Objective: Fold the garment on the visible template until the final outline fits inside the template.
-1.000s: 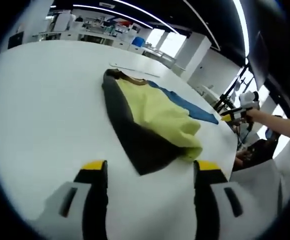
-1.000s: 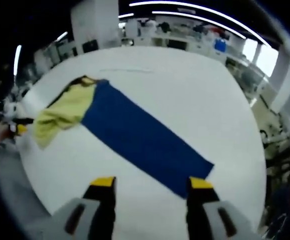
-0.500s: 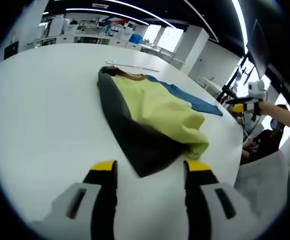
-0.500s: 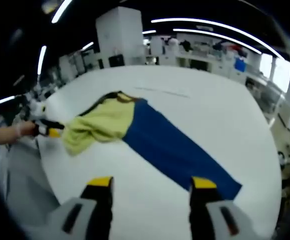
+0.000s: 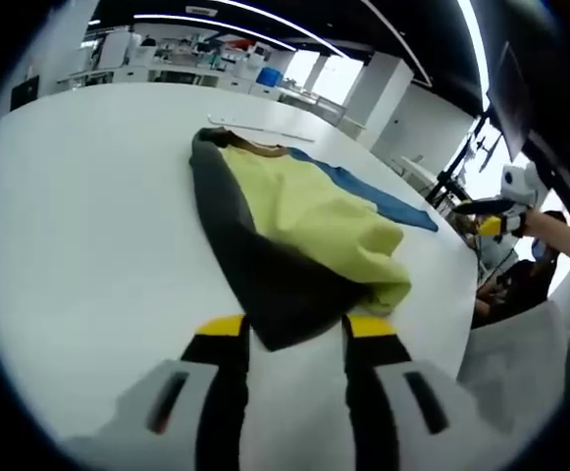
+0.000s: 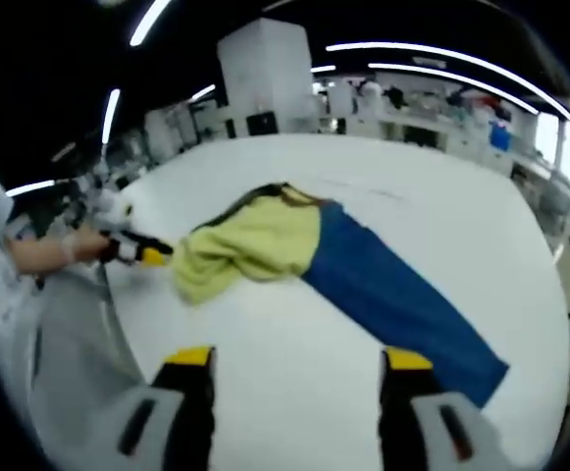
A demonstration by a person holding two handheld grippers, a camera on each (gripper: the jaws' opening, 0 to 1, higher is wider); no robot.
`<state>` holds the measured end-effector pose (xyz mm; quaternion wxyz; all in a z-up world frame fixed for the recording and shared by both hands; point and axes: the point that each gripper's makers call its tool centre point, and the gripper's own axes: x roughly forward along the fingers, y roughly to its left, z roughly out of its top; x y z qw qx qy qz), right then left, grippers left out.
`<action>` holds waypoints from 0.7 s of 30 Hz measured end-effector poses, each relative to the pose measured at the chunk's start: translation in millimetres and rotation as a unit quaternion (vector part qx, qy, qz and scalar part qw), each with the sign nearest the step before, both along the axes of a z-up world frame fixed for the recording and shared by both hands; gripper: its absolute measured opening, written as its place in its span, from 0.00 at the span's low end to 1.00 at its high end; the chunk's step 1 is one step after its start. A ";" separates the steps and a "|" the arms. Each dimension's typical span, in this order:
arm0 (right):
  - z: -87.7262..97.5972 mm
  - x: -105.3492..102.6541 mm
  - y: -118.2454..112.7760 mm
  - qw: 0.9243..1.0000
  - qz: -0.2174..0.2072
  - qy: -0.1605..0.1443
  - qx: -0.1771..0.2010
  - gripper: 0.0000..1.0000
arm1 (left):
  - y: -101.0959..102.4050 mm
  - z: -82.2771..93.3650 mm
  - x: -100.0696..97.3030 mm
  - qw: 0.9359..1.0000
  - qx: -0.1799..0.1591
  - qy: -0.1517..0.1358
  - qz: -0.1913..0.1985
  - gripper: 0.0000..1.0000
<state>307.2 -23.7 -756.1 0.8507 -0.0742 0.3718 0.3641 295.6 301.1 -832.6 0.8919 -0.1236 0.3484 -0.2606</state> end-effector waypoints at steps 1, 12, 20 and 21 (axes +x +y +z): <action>0.1 -1.5 -0.3 1.000 0.000 0.001 -0.001 0.66 | 0.2 -0.6 0.1 1.000 0.000 0.001 0.001 0.27; 0.6 -11.4 -1.1 1.000 -0.010 0.005 0.000 0.64 | 10.1 -1.1 2.9 1.000 -0.012 -0.005 0.026 0.07; -3.8 -18.4 1.8 1.000 -0.015 0.011 0.007 0.61 | 1.0 -1.7 1.4 0.995 0.079 -0.061 -0.022 0.30; -5.0 -19.2 2.1 1.000 -0.016 0.012 0.007 0.61 | 0.2 -1.1 2.5 0.994 0.088 -0.066 -0.024 0.32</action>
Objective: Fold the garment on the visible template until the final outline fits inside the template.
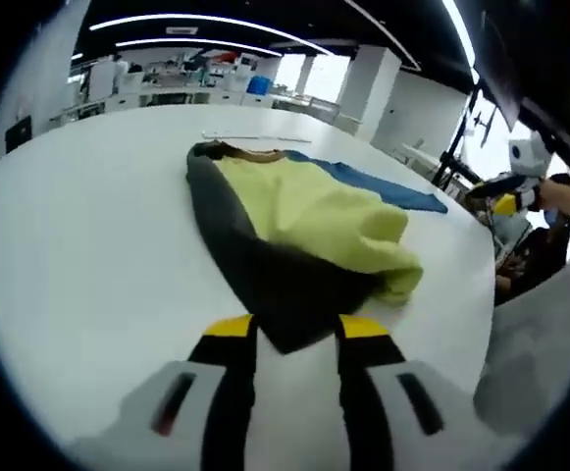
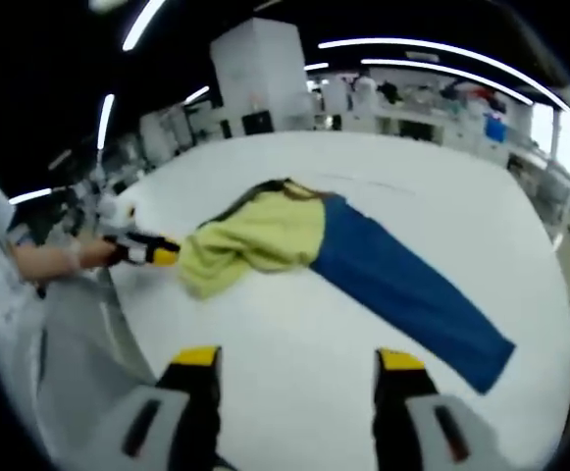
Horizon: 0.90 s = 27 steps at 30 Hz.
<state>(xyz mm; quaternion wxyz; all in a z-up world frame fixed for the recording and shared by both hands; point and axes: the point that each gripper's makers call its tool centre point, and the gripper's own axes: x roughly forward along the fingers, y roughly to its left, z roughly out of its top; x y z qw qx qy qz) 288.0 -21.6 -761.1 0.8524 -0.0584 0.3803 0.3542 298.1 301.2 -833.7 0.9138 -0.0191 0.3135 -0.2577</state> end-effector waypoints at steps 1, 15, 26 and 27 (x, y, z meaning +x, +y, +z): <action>-1.4 -0.8 0.1 1.000 0.000 0.000 0.000 0.61 | -0.5 0.6 2.0 1.000 0.011 -0.008 -0.007 0.32; -7.7 -11.1 -0.5 1.000 -0.014 0.009 0.012 0.60 | -12.8 -2.7 13.0 0.999 0.027 -0.021 -0.023 0.13; -6.7 -14.2 1.6 1.000 -0.018 0.009 0.017 0.59 | -6.2 8.4 8.7 1.000 0.015 -0.014 -0.018 0.00; -7.1 -14.4 1.3 1.000 -0.018 0.010 0.017 0.59 | -3.1 10.3 9.0 1.000 0.015 -0.015 -0.017 0.00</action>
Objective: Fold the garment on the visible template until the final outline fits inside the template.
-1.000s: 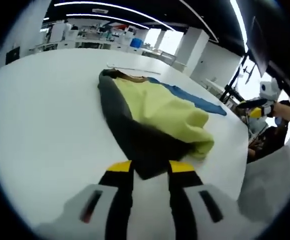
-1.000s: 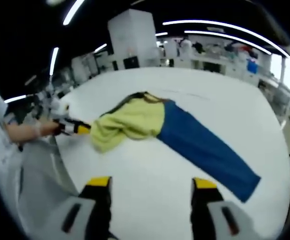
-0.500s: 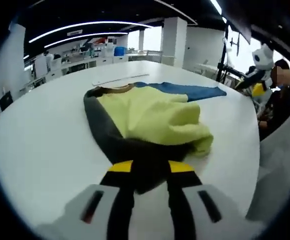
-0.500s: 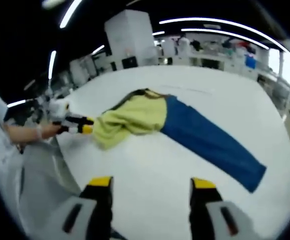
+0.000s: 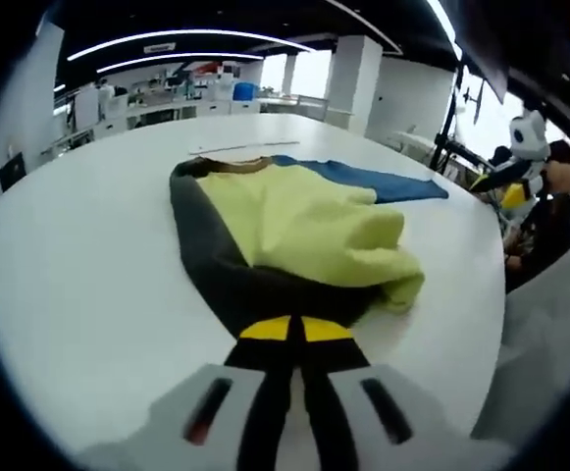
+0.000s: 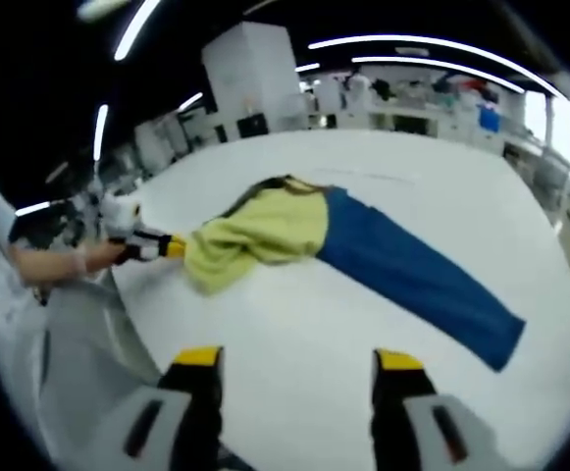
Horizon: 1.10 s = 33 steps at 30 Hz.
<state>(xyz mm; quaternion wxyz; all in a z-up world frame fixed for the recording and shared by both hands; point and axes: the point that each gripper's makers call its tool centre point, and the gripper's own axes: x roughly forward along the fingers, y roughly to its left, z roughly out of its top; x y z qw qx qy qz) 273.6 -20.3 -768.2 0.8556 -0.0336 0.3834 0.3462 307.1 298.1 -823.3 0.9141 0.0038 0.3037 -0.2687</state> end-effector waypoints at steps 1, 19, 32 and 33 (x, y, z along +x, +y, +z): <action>-0.2 -0.3 0.5 1.000 0.000 0.000 0.001 0.59 | 4.0 1.1 0.7 1.000 0.001 -0.002 0.001 0.00; 0.8 -1.2 5.5 1.000 -0.002 0.000 0.008 0.58 | 10.3 73.2 39.7 0.996 0.028 -0.078 -0.033 0.00; 1.2 0.3 5.7 1.000 -0.005 0.001 0.011 0.58 | -27.4 81.6 74.4 0.995 0.013 -0.084 -0.056 0.00; 0.6 0.0 5.2 1.000 -0.005 0.001 0.010 0.58 | -32.1 80.7 75.3 0.995 0.012 -0.082 -0.058 0.00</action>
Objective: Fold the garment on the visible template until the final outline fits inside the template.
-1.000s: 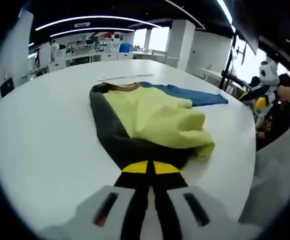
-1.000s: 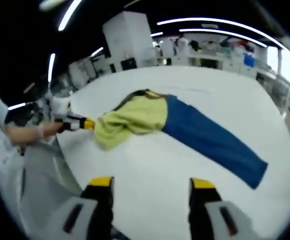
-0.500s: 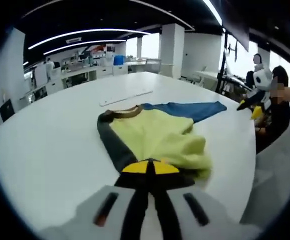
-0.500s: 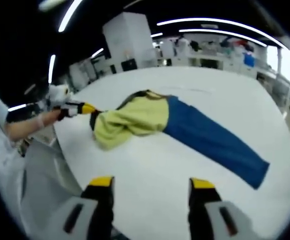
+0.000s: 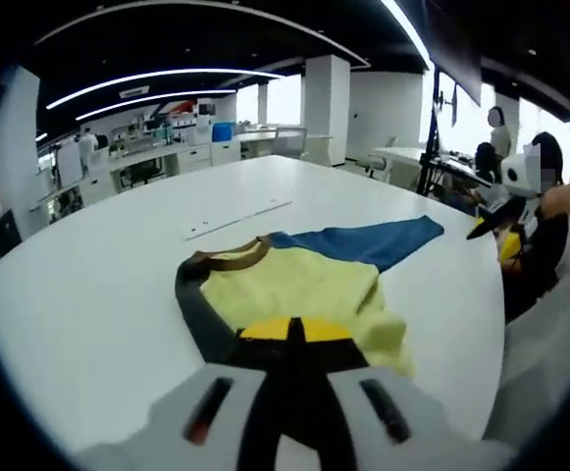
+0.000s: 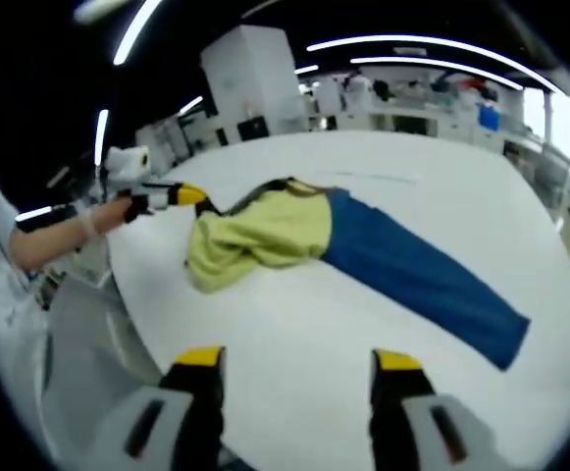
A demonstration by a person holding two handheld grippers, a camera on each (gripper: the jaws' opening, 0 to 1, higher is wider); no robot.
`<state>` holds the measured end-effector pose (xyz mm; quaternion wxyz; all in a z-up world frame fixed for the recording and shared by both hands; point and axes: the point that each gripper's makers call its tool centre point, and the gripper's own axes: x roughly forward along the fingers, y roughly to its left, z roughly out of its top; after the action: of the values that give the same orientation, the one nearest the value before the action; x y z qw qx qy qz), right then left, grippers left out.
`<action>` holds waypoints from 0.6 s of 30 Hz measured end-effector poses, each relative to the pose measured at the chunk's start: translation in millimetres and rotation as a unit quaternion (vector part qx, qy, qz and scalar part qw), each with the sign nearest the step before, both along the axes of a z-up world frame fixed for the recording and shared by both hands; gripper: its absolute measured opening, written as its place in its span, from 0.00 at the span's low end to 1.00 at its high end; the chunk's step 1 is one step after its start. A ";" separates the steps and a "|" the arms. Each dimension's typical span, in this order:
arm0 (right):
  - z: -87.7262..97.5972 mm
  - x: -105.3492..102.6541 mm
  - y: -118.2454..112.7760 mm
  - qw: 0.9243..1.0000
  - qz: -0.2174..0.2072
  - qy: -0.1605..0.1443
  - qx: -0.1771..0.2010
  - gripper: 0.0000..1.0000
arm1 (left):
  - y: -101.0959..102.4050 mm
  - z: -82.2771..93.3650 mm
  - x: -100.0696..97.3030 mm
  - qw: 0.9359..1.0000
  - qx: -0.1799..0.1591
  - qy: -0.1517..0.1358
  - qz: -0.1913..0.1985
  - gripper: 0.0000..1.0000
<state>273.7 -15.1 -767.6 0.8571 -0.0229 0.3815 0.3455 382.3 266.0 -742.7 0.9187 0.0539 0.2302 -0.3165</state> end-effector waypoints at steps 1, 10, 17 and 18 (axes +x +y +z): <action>-0.4 -0.3 -0.3 1.000 0.000 0.000 0.000 0.58 | -5.7 -2.0 0.7 1.000 -0.003 0.004 -0.004 0.00; -1.1 -2.9 -0.3 1.000 -0.009 0.002 0.009 0.57 | -40.1 -37.4 4.4 0.998 -0.001 0.046 -0.032 0.00; -0.9 -1.5 3.1 1.000 -0.009 -0.001 0.013 0.57 | -54.0 -73.8 0.0 0.996 0.018 0.077 -0.050 0.00; -1.0 -1.5 3.3 1.000 -0.010 0.000 0.014 0.57 | -54.7 -76.4 -0.8 0.996 0.018 0.078 -0.050 0.00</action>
<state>272.2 -11.8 -768.7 0.8609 -0.0070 0.3765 0.3422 381.6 211.3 -819.1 0.8799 0.0571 0.3034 -0.3612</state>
